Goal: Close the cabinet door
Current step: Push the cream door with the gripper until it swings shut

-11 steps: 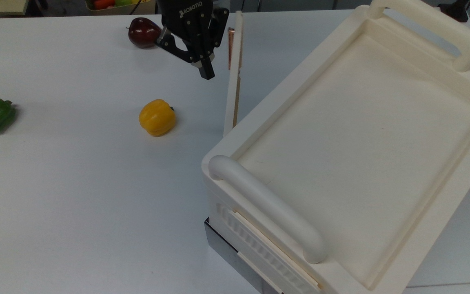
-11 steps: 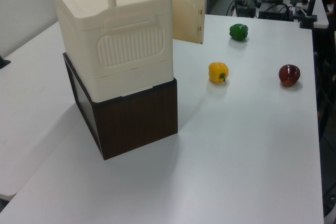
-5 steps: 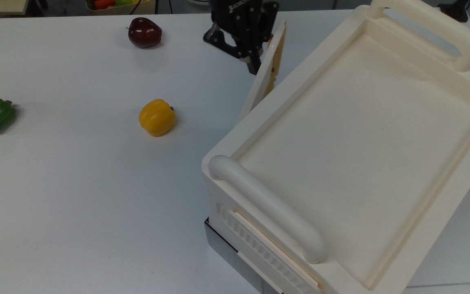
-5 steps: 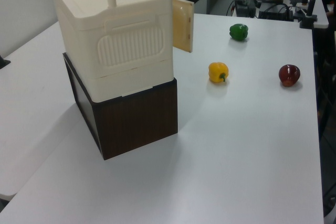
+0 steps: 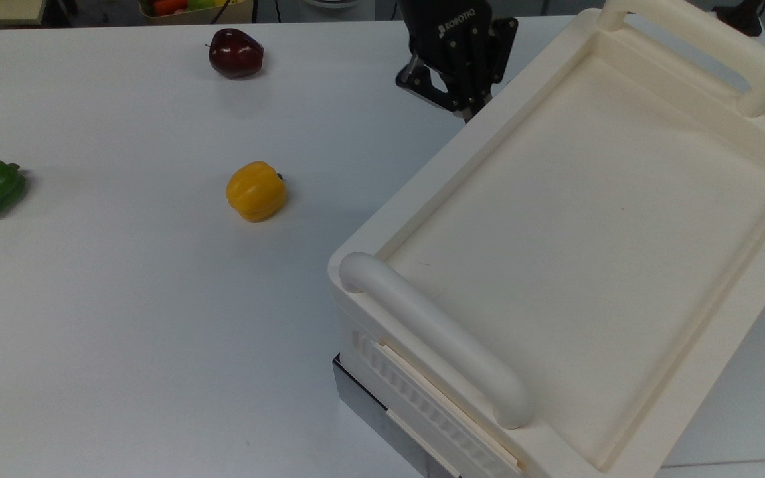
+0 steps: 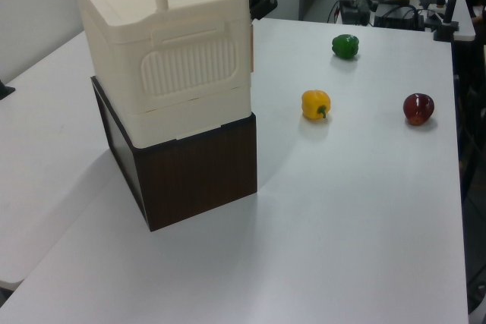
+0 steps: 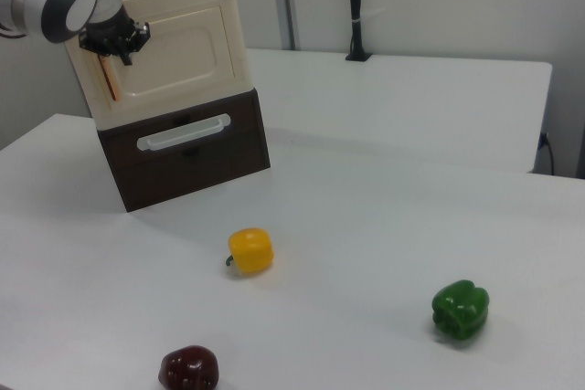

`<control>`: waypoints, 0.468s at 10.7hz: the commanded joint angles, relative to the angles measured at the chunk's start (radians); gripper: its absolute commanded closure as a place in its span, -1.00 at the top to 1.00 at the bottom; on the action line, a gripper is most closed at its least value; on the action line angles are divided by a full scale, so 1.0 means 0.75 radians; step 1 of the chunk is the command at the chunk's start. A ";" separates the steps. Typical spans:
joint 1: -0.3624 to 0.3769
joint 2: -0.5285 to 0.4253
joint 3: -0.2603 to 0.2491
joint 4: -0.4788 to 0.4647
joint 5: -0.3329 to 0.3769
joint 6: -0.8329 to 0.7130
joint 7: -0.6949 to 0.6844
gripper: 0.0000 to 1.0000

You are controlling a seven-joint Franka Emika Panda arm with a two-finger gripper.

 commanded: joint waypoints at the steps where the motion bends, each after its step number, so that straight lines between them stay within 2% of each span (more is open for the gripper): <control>1: 0.049 0.041 -0.004 -0.002 -0.002 0.050 0.058 -1.00; 3: 0.062 0.053 -0.004 -0.004 -0.002 0.126 0.093 -1.00; 5: 0.060 0.053 -0.004 -0.004 -0.006 0.118 0.085 -1.00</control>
